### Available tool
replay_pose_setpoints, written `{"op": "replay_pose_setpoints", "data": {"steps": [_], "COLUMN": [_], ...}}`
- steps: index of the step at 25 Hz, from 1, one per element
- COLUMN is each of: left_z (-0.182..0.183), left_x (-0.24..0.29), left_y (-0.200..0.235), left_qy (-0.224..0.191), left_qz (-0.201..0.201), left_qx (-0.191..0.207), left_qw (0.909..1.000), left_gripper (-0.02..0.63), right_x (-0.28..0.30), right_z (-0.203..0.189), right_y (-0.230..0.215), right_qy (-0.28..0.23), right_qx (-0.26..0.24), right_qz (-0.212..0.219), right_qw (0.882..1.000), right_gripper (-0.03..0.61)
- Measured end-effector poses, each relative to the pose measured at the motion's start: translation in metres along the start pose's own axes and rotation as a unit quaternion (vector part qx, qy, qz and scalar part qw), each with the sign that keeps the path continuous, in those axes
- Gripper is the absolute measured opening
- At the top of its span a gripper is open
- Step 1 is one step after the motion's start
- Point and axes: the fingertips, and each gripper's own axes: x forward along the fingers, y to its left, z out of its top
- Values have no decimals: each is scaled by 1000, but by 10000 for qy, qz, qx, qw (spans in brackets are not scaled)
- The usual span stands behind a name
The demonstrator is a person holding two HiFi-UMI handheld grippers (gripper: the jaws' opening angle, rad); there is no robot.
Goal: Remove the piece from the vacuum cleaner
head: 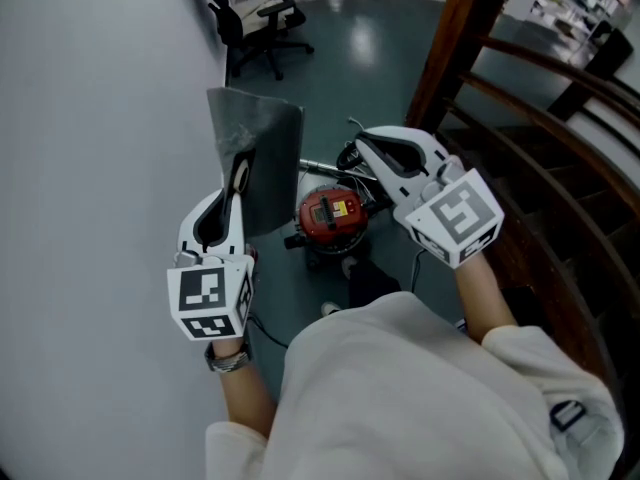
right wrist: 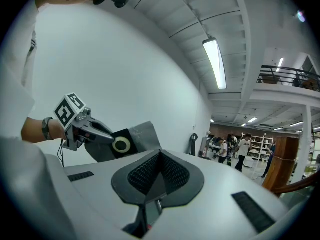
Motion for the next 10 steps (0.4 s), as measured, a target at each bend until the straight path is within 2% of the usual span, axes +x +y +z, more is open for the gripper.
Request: {"op": "replay_pose_setpoints", "data": {"steps": [10], "left_z": [-3], "left_x": [4], "left_y": [2], "left_qy": [33], "left_qz": [-37], "left_qx": [-24], "left_qw": [10000], "left_gripper": [31], "right_x": [6], "right_z": [-5], "right_y": [-2], "right_qy": [59], "right_qx": [49], "right_qz": [-30], "right_qw": [10000], "right_gripper": [29]}}
